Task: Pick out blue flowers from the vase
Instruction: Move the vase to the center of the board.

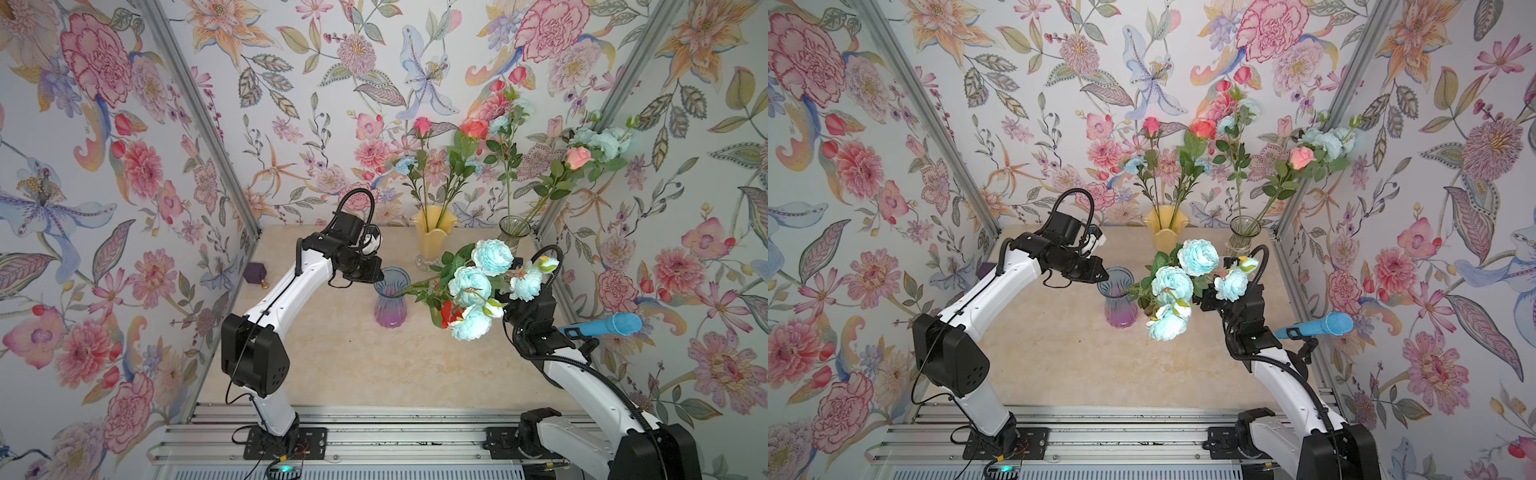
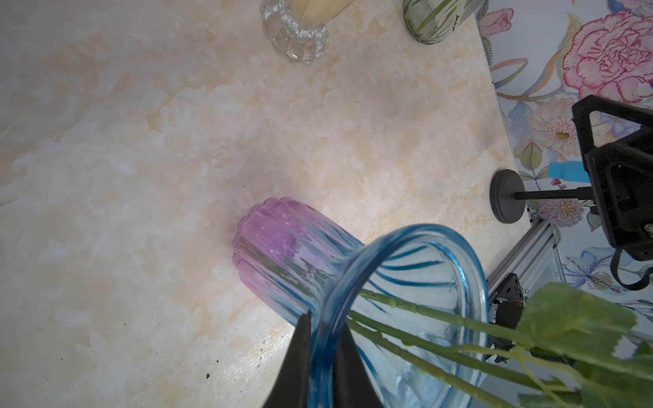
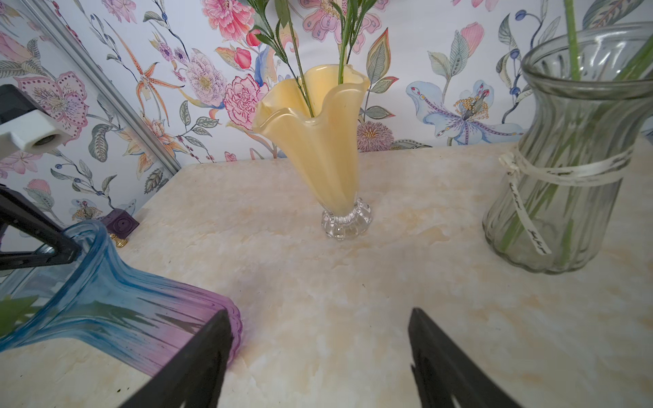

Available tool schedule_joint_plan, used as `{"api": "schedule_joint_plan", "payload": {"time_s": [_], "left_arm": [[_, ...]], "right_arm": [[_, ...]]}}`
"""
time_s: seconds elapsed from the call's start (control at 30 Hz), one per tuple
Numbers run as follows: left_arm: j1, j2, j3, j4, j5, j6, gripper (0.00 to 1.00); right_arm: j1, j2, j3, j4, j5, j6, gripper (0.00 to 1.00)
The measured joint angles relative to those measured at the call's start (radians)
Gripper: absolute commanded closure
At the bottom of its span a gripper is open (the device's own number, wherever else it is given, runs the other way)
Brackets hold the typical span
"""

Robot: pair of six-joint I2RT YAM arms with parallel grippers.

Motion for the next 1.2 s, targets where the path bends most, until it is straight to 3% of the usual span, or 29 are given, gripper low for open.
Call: {"api": "schedule_joint_plan", "payload": {"time_s": [0.07,0.17,0.4,0.6,0.97,1.07,1.2], "left_arm": [[0.0,0.013,0.023,-0.014,-0.008,0.001,1.0],[0.0,0.051,0.069,-0.027,-0.017,0.001,0.82],[0.0,0.089,0.165,0.024,-0.004,-0.001,0.62],[0.0,0.089,0.164,0.074,-0.006,0.005,0.52],[0.0,0.001,0.01,0.249,-0.15,0.023,0.4],[0.0,-0.072,-0.051,0.394,-0.22,0.024,0.36],[-0.015,-0.283,-0.283,0.694,-0.294,0.026,0.32]], "right_arm": [[0.0,0.0,0.0,0.0,0.0,0.0,0.19],[0.0,0.0,0.0,0.0,0.0,0.0,0.19],[-0.005,0.0,0.0,0.0,-0.003,0.003,0.19],[-0.006,0.0,0.0,0.0,-0.003,0.004,0.19],[-0.002,-0.03,0.0,0.001,0.001,0.004,0.2],[0.008,-0.043,0.0,-0.002,0.001,0.003,0.21],[0.01,-0.102,-0.022,-0.005,0.013,0.004,0.2]]}}
